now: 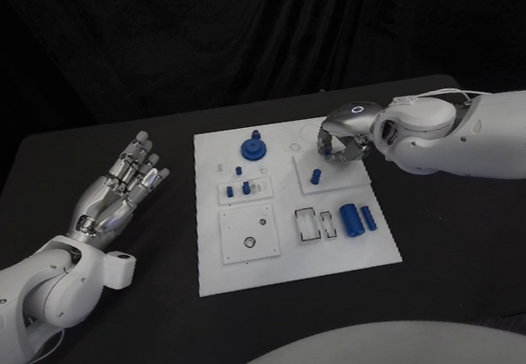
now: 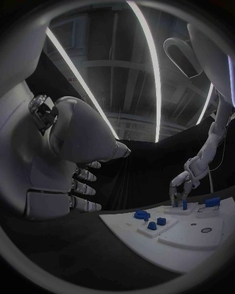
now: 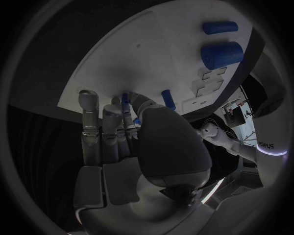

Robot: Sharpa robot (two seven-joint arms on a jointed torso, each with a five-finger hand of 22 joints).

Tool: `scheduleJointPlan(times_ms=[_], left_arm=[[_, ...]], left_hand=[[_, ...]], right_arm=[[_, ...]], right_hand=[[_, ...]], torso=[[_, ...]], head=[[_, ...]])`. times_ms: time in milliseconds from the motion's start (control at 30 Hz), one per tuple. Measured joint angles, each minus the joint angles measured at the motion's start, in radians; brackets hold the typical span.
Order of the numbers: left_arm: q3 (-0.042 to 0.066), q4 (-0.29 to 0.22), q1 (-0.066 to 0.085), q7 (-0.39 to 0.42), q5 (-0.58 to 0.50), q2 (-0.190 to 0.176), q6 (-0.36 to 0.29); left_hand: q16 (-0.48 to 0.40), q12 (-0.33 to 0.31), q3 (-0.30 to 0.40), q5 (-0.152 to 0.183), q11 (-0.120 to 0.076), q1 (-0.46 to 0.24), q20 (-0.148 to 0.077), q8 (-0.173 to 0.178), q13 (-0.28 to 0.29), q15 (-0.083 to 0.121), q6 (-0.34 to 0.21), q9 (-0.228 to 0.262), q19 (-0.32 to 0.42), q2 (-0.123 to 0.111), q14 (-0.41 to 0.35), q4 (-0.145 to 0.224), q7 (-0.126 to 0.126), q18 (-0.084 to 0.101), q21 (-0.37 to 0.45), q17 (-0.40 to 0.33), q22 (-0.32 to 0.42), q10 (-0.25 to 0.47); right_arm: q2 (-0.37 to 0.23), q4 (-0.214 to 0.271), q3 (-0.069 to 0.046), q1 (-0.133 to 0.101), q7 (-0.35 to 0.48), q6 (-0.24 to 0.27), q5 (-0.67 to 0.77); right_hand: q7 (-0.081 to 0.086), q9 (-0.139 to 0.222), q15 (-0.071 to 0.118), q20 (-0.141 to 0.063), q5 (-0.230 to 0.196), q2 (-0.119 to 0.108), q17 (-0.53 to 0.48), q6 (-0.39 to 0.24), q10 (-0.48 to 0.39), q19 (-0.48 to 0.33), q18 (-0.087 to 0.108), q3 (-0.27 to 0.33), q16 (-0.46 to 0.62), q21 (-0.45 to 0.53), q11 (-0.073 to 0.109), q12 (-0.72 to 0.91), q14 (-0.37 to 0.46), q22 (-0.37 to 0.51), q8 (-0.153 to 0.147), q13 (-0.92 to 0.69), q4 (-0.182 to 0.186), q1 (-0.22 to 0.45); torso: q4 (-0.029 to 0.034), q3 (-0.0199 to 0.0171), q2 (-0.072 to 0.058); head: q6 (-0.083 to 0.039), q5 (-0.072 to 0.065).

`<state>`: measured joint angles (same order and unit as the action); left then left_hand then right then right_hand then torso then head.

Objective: Assemble the parts on the task board

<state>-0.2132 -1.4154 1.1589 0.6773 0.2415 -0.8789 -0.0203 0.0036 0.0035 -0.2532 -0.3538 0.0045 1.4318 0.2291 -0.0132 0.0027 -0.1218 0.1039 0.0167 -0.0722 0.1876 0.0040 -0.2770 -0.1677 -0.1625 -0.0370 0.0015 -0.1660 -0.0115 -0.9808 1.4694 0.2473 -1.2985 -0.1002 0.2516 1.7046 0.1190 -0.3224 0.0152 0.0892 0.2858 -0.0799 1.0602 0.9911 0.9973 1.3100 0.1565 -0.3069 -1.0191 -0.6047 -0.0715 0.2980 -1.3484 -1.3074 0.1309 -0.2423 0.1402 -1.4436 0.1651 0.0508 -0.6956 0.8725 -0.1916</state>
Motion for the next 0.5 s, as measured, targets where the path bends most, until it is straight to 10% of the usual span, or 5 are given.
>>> scheduleJointPlan(times_ms=[500], left_arm=[[0.000, 0.003, -0.001, 0.000, 0.000, 0.001, 0.001]], left_hand=[[0.000, 0.000, 0.003, -0.009, 0.007, 0.004, 0.004, 0.000, 0.000, -0.004, 0.000, 0.000, -0.004, 0.004, 0.004, 0.003, 0.000, 0.000, -0.004, 0.000, -0.005, 0.001]], right_arm=[[-0.022, 0.024, 0.001, 0.003, 0.001, 0.055, -0.001]], right_hand=[[-0.002, -0.028, 0.001, 0.001, -0.001, 0.009, -0.007, 0.045, 0.071, 0.008, 0.000, -0.028, 0.000, -0.027, 0.007, -0.011, -0.006, -0.001, 0.022, 0.015, -0.043, -0.020]], torso=[[0.0003, -0.0001, 0.000]], head=[[0.000, 0.004]])
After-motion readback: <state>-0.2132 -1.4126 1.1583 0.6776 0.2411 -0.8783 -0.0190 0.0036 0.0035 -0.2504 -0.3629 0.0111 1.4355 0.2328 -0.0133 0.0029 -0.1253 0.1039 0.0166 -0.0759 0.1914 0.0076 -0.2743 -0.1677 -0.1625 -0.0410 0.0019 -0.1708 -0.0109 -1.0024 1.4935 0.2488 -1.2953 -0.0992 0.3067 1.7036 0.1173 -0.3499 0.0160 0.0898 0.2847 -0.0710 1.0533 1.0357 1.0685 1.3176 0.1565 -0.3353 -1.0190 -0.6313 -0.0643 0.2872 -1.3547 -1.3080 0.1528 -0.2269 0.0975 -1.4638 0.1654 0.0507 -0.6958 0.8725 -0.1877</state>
